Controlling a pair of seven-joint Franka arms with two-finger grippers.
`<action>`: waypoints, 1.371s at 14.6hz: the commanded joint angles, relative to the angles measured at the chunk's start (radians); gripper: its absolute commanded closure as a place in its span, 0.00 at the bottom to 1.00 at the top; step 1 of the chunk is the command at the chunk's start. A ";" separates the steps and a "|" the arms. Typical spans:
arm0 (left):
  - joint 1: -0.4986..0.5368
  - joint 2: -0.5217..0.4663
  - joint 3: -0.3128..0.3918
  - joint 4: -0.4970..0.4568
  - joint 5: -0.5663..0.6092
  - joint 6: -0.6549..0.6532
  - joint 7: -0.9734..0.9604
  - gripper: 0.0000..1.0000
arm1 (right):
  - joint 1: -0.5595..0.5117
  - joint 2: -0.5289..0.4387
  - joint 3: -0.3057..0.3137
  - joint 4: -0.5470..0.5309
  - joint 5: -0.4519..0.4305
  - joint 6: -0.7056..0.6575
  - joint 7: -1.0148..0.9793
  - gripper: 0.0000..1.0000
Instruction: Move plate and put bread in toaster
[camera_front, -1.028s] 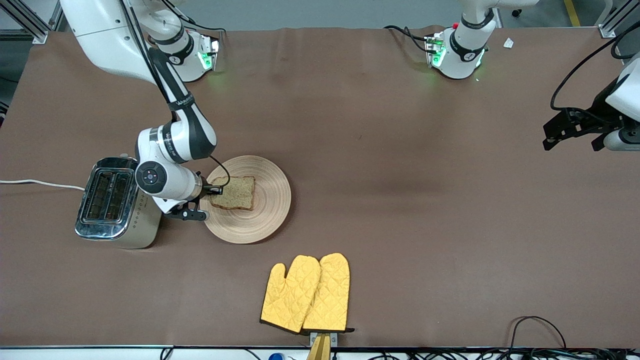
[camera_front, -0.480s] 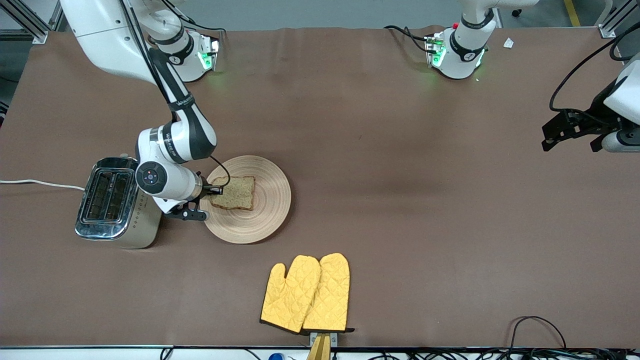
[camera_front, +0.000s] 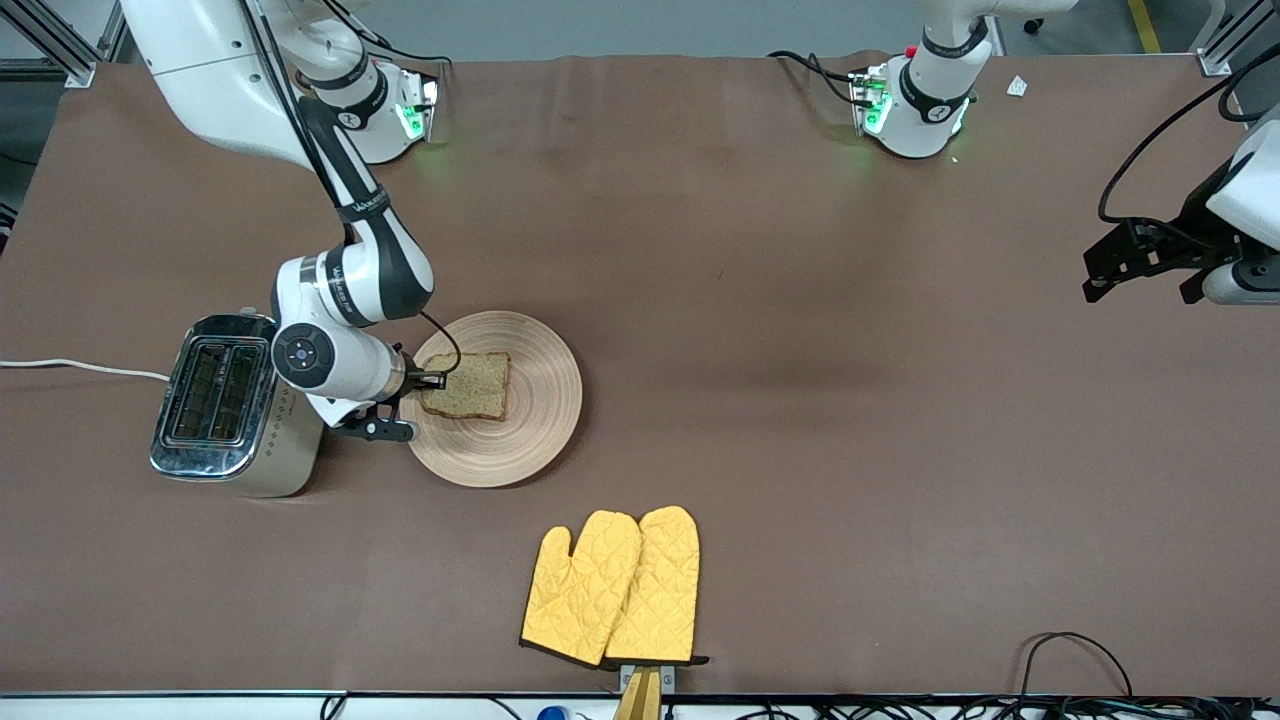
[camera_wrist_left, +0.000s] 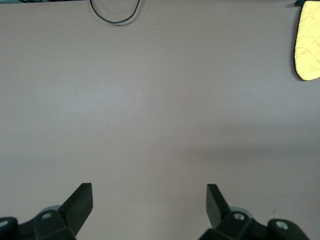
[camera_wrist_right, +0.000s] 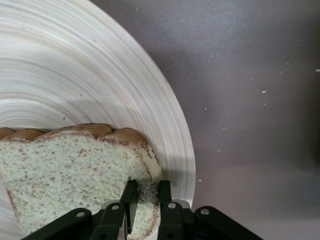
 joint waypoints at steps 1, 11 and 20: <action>-0.007 0.002 0.004 0.012 0.007 -0.016 0.012 0.00 | -0.018 0.011 0.006 -0.002 0.004 0.003 0.012 0.78; -0.008 0.002 0.004 0.012 0.008 -0.016 0.014 0.00 | -0.023 0.013 0.006 -0.002 0.004 0.004 0.012 1.00; -0.003 0.001 0.004 0.012 0.007 -0.016 0.020 0.00 | -0.016 0.011 0.007 0.102 0.004 -0.151 0.049 1.00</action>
